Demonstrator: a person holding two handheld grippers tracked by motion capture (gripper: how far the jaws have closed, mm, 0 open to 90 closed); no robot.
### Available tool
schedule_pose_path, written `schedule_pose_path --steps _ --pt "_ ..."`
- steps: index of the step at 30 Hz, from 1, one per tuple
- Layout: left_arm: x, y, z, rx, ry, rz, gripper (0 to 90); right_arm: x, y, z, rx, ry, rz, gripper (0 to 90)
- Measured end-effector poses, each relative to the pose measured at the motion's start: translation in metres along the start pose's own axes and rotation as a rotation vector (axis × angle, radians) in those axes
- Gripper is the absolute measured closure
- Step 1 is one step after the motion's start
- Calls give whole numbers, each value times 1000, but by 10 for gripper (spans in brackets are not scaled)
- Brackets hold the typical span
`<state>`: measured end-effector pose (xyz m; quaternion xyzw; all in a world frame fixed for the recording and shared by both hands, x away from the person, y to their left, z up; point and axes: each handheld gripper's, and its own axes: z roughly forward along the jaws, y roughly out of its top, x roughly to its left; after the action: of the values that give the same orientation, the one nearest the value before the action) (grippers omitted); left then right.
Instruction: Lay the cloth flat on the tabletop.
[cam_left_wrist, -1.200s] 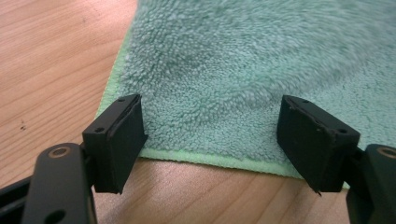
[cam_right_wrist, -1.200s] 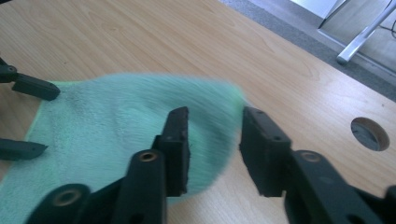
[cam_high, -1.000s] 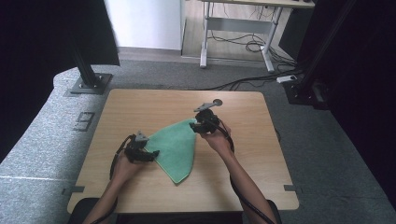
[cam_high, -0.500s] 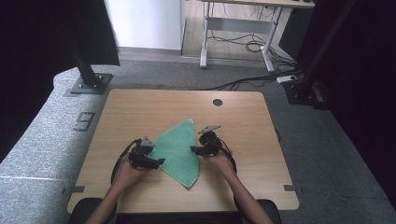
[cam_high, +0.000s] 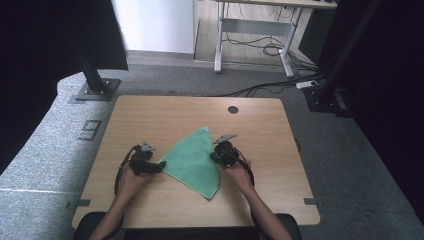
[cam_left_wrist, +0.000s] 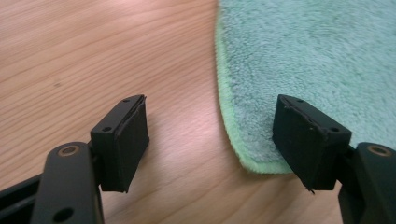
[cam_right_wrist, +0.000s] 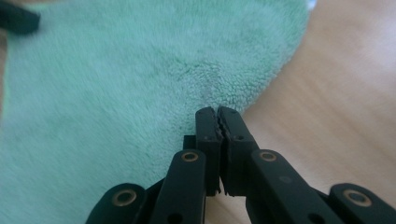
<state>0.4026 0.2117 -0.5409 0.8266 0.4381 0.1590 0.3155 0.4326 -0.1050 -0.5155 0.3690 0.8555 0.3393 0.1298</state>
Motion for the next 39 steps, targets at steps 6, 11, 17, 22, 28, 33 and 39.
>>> schedule_pose_path --steps 6,11,17,22,28,33,39 --pt "-3 0 1 -5 -8 8 270 18 31 -16 -61 23 -55 866" --pt "-3 -1 1 -9 -9 9 271 54 51 -6 -65 77 -133 866" --pt "-3 -2 0 -6 -18 17 271 87 55 29 -12 125 -193 864" --pt "-2 -2 -2 0 -26 28 271 96 47 56 38 151 -188 857" --pt "-2 -3 -2 -4 -27 26 270 92 46 52 25 187 -186 693" --pt "-1 -3 -2 -6 -29 27 270 79 56 22 -19 152 -198 658" --pt "-1 -4 -2 -9 -29 29 270 47 50 4 -24 98 -136 670"
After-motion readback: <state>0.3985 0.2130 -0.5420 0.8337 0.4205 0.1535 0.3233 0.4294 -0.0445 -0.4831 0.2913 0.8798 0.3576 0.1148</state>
